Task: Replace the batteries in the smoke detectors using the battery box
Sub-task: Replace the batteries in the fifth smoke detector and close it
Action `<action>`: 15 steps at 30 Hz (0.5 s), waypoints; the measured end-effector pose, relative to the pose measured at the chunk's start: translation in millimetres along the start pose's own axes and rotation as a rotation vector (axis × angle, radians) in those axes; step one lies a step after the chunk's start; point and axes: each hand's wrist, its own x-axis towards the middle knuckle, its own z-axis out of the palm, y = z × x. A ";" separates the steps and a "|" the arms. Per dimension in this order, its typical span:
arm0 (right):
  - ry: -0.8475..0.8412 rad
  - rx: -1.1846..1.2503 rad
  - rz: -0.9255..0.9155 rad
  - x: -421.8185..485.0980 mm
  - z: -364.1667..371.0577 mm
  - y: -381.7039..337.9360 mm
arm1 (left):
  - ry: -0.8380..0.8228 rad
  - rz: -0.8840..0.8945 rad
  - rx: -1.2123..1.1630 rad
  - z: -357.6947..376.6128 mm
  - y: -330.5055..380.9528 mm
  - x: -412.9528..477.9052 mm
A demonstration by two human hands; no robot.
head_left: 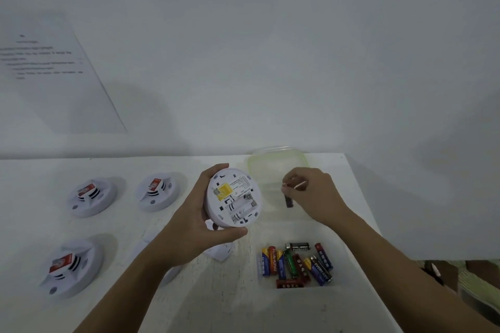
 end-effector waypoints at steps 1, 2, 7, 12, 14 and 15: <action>0.036 0.141 0.018 -5.5 -4.5 -9.3 | 0.013 -0.002 -0.005 0.5 0.0 -0.6; 0.062 0.287 0.032 -11.9 -9.0 -19.2 | 0.027 -0.005 -0.013 1.1 0.4 -1.4; 0.098 0.722 -0.009 -45.5 -13.7 -57.2 | 0.082 0.016 -0.042 7.5 8.4 -4.8; 0.139 0.679 -0.100 -67.0 1.5 -68.7 | 0.099 0.035 -0.052 12.8 17.0 -13.2; 0.162 0.574 -0.131 -73.2 7.3 -67.6 | 0.090 0.042 -0.040 13.5 18.9 -17.5; 0.170 0.517 -0.132 -76.1 9.2 -66.0 | 0.082 0.041 -0.037 13.8 19.3 -19.7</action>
